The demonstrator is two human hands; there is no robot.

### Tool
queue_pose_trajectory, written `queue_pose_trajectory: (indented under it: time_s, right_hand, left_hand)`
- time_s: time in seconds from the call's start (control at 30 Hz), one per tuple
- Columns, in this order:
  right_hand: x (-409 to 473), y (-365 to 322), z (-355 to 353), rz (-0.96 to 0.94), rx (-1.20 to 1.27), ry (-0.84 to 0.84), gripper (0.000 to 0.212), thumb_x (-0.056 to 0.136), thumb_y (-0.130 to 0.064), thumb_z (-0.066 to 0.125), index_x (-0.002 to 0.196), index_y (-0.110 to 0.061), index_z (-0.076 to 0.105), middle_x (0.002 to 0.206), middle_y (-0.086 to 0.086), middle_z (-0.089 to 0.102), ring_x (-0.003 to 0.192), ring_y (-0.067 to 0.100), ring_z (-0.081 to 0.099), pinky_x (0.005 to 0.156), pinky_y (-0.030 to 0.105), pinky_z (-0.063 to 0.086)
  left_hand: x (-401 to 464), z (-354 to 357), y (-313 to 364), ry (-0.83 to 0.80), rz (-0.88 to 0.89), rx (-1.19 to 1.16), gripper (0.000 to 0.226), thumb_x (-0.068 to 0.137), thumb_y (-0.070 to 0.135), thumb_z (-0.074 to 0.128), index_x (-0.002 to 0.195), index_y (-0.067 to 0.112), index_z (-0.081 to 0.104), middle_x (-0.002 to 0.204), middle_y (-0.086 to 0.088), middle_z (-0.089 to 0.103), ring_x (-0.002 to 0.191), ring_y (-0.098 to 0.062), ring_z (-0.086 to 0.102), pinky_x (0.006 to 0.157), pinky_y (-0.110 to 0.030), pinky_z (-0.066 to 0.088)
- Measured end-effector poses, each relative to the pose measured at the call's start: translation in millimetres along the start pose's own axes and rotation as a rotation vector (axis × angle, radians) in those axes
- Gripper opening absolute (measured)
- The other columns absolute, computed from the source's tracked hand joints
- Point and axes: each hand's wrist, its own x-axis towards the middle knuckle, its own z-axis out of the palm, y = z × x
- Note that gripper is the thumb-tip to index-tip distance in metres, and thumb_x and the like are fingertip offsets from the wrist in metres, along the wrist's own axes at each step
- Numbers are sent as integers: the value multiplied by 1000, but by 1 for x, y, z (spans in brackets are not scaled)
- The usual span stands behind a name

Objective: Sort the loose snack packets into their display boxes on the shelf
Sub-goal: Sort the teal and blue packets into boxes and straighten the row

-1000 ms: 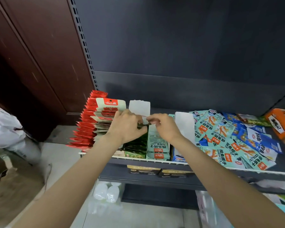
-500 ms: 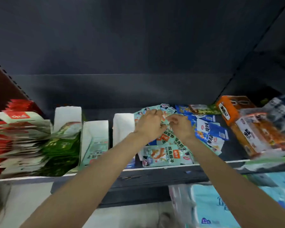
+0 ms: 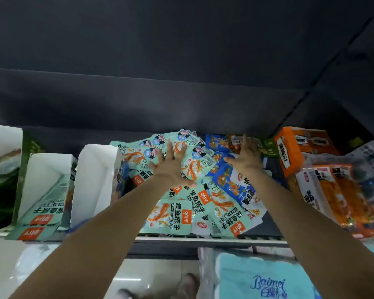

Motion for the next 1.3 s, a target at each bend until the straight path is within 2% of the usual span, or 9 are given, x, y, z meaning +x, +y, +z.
queue_pose_trajectory:
  time_s: [0.17, 0.37, 0.5, 0.6, 0.7, 0.87, 1.0, 1.13, 1.3]
  right_hand:
    - [-13, -6, 7, -161, -283, 307, 50, 83, -32, 69, 126, -13, 54, 124, 12, 56, 117, 30, 50, 95, 40, 45]
    - [-40, -24, -4, -414, -466, 356, 22, 94, -27, 54, 105, -13, 67, 98, 9, 68, 98, 27, 59, 83, 38, 44]
    - [-66, -43, -28, -599, -392, 551, 20, 73, -11, 77, 61, -9, 61, 56, 8, 60, 55, 27, 58, 57, 35, 49]
    - [-96, -69, -36, -779, -237, 522, 12, 68, -9, 75, 72, -8, 64, 63, 9, 61, 58, 28, 60, 58, 34, 48]
    - [-122, -100, -41, -791, -29, 420, 14, 88, -25, 62, 87, -11, 67, 75, 5, 64, 66, 23, 60, 58, 33, 47]
    - [-154, -157, -38, -574, 285, 104, 26, 81, -28, 71, 106, -23, 65, 96, -6, 69, 89, 13, 63, 77, 32, 51]
    - [-197, -222, -26, -613, 240, 143, 12, 82, -21, 70, 94, -24, 69, 87, -4, 71, 84, 17, 64, 74, 36, 51]
    - [-247, -296, -7, -725, 10, 248, 13, 87, -27, 62, 98, -29, 68, 92, -3, 70, 87, 20, 62, 70, 34, 50]
    - [-280, -363, 31, -819, -326, 453, 13, 91, -20, 56, 101, -26, 63, 94, -5, 63, 87, 19, 62, 60, 27, 37]
  left_hand:
    - [0, 3, 0, 31, -11, 4, 124, 65, 59, 74, 142, 44, -21, 150, 2, -35, 141, -35, -22, 110, -63, 2]
    - [-8, 7, -2, 65, 5, 13, 113, 69, 66, 66, 144, 45, -15, 151, 3, -33, 140, -33, -24, 110, -63, 0]
    - [-31, -6, 6, 298, 159, -116, 102, 76, 58, 65, 149, 36, -3, 156, 5, -23, 142, -24, -23, 113, -57, -2]
    - [-56, -36, 12, 546, 400, -398, 83, 84, 32, 67, 149, 27, 16, 158, 2, 12, 145, -15, 10, 115, -38, 16]
    - [-83, -70, -3, 624, 474, -371, 25, 88, 23, 64, 111, 15, 56, 108, -4, 63, 100, -19, 60, 86, -33, 49]
    - [-134, -112, -78, 743, 450, -440, 22, 87, 22, 66, 74, 16, 49, 58, 13, 45, 53, -3, 46, 55, -19, 30]
    - [-172, -137, -161, 662, 355, -678, 12, 81, 26, 72, 86, 23, 61, 75, 7, 66, 72, -9, 62, 72, -31, 53]
    - [-204, -155, -232, 869, 273, -367, 61, 77, 19, 77, 130, 26, 47, 126, -3, 46, 104, -12, 51, 91, -26, 45]
    - [-230, -166, -295, 988, 326, 200, 19, 73, 15, 79, 91, 18, 73, 110, -9, 58, 93, -31, 56, 74, -40, 45]
